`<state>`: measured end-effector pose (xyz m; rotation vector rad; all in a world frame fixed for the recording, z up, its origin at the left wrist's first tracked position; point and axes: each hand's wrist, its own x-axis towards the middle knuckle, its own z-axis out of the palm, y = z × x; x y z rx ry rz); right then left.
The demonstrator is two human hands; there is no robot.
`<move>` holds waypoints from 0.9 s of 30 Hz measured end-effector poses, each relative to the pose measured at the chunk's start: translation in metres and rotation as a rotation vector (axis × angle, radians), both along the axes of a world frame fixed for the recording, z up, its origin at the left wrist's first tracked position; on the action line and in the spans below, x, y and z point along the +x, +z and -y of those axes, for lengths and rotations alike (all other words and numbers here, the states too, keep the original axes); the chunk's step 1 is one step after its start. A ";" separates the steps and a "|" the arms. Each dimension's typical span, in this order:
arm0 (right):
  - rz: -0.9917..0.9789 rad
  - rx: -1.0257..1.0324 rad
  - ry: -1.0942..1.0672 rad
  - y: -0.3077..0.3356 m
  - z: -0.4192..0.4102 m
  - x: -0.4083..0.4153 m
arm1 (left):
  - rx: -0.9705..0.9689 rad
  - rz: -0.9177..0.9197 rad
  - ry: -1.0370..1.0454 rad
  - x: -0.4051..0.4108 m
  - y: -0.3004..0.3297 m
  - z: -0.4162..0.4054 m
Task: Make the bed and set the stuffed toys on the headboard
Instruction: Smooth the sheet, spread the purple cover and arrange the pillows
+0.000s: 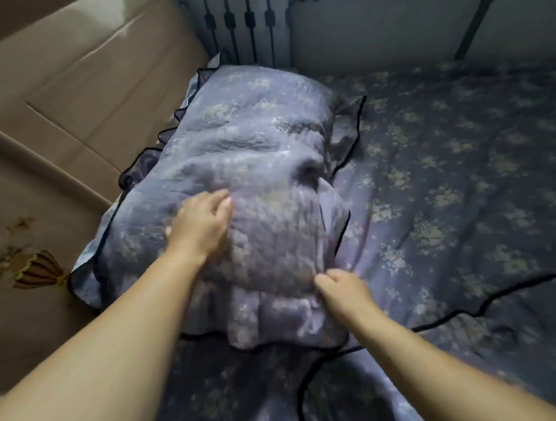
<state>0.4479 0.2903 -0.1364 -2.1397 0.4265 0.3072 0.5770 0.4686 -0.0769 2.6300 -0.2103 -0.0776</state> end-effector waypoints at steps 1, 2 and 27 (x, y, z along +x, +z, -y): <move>-0.244 -0.144 0.118 -0.023 0.010 -0.009 | 0.115 -0.159 -0.077 -0.005 -0.012 0.001; -0.389 -0.181 0.139 -0.036 0.018 -0.017 | 0.222 -0.274 -0.153 -0.011 -0.026 0.001; -0.282 -0.335 0.232 0.054 0.116 -0.182 | 0.009 -0.685 -0.233 -0.256 -0.032 0.136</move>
